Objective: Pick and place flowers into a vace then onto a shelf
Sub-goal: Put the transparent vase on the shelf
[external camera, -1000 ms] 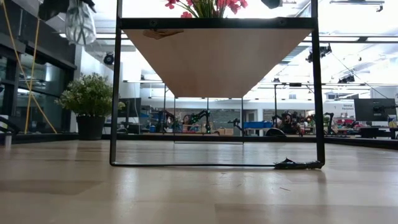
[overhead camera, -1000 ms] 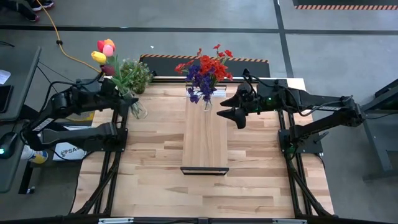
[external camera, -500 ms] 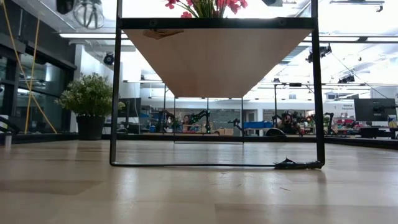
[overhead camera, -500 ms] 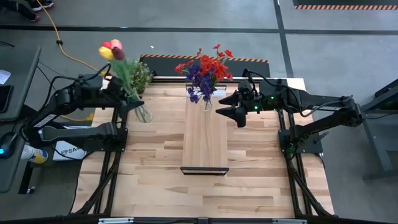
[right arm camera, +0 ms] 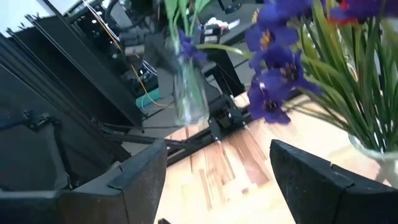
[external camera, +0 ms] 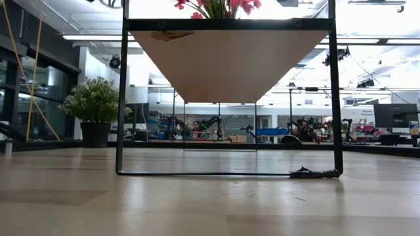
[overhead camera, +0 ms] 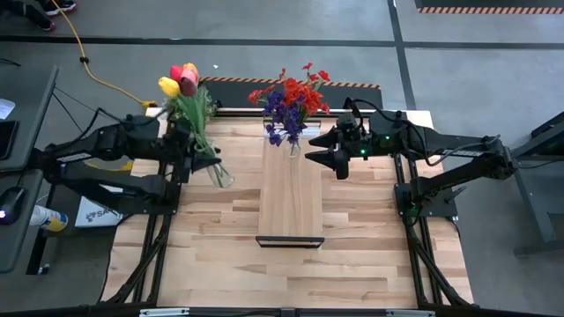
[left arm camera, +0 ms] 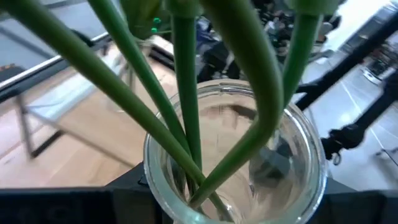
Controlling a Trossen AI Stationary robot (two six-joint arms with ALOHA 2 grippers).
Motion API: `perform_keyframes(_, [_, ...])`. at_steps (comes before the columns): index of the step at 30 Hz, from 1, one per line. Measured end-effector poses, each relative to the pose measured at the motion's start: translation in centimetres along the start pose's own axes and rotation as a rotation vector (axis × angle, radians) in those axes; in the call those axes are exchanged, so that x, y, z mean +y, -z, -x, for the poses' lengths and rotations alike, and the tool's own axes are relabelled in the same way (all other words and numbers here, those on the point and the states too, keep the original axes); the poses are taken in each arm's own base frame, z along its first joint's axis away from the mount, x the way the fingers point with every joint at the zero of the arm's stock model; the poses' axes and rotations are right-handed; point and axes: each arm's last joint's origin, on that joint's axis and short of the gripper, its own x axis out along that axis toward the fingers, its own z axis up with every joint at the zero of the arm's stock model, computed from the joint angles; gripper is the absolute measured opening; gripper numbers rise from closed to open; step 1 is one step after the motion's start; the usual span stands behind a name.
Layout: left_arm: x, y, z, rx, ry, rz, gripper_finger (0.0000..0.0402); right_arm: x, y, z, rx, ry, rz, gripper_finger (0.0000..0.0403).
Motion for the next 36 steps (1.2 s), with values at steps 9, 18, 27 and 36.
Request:
perform_keyframes(9, [-4.0, 1.1, -2.2, -0.011, 0.089, -0.095, 0.0204, 0.5, -0.9, 0.7, -0.074, -0.041, 0.039, 0.0272])
perform_keyframes(18, [-7.3, 2.7, -4.3, -0.037, 0.062, -0.22, 0.0204, 1.3, -2.3, 3.5, -0.204, -0.063, 0.113, 0.0273])
perform_keyframes(27, [-11.2, 2.1, -8.5, 0.033, -0.019, -0.357, 0.0204, 1.9, -3.7, 6.6, -0.373, -0.014, 0.187, 0.0273])
perform_keyframes(36, [-13.6, 2.9, -13.7, 0.019, -0.229, -0.371, 0.0204, 2.3, -3.8, 7.9, -0.37, -0.078, 0.196, 0.0273])
